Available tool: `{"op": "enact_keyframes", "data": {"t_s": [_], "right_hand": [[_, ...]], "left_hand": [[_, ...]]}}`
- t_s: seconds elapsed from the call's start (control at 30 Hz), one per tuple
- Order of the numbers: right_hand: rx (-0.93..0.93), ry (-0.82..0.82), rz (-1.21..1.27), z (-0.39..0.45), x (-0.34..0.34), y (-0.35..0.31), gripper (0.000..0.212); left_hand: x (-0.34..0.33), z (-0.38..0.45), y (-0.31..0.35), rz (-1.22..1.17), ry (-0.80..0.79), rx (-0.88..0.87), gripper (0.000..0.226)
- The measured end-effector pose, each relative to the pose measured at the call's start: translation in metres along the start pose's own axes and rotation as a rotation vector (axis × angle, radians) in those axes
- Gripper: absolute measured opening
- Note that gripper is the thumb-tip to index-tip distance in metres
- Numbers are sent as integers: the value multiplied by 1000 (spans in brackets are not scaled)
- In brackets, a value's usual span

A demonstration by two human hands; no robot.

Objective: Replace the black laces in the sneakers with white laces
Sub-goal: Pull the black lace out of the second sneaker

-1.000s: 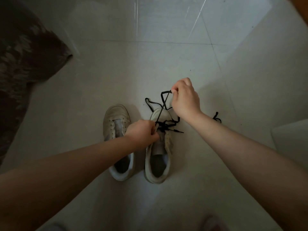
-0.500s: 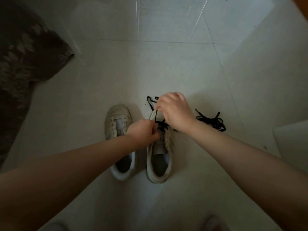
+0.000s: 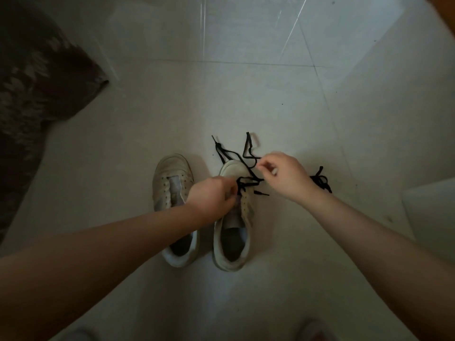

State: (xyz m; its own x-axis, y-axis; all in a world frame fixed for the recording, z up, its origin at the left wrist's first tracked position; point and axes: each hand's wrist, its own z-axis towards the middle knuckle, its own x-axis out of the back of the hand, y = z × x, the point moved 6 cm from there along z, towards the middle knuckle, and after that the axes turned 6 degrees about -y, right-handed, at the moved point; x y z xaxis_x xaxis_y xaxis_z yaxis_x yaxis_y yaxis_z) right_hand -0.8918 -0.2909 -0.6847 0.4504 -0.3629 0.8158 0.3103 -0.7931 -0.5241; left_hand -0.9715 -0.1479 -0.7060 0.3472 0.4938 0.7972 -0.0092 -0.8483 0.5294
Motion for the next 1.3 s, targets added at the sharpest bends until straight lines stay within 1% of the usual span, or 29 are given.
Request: {"op": "enact_keyframes", "data": {"t_s": [0.07, 0.1, 0.17, 0.23, 0.3, 0.37, 0.43, 0.47, 0.53, 0.6, 0.7, 0.73, 0.8, 0.87, 0.97, 1.07, 1.2, 1.3], "right_hand": [[-80, -143, 51, -11, -16, 13, 9], [-95, -204, 75, -15, -25, 16, 13], [-55, -230, 65, -19, -35, 14, 28], [-2, -233, 2, -19, -43, 9, 40], [5, -216, -48, -18, -47, 6, 41], [-41, -122, -22, -16, -45, 5, 31], [-74, -32, 23, -17, -45, 4, 21], [-67, -13, 32, -17, -46, 3, 15], [-35, -14, 40, -18, -47, 2, 10], [-14, -42, 76, -19, -48, 2, 19], [-5, -99, 130, -21, -48, 3, 36], [-1, -96, 115, -22, -48, 3, 37], [7, -36, 72, -23, -48, 3, 35], [9, -9, 49, -25, -51, 1, 30], [-29, -49, 57, -24, -54, 0, 24], [-90, -60, 112, -20, -55, -1, 16], [-167, -71, 85, -12, -55, -1, 14], [-215, -96, 61, -8, -56, -1, 11]], "left_hand": [[-3, 2, 2, 18, 6, 46, 22], [-4, 4, 3, 34, 1, 80, 27], [-7, 8, 4, 66, -28, 140, 34], [-11, 12, 7, 75, -42, 171, 33], [-16, 13, 8, 43, -42, 199, 29], [-17, 13, 9, -3, -7, 228, 26], [-10, 16, 8, -25, 76, 230, 21], [-6, 18, 6, -27, 108, 229, 21], [-1, 25, 2, -9, 101, 237, 24], [0, 31, 1, 23, 66, 234, 25], [-3, 34, 10, 101, 28, 177, 27], [-4, 36, 12, 126, 10, 160, 25], [-4, 39, 13, 160, -19, 156, 22], [-2, 43, 13, 167, -41, 161, 26], [1, 46, 8, 76, -42, 204, 29], [11, 43, -11, -142, 63, 339, 24], [35, 41, -45, -224, 212, 471, 23], [41, 36, -79, -359, 224, 601, 32]]}}
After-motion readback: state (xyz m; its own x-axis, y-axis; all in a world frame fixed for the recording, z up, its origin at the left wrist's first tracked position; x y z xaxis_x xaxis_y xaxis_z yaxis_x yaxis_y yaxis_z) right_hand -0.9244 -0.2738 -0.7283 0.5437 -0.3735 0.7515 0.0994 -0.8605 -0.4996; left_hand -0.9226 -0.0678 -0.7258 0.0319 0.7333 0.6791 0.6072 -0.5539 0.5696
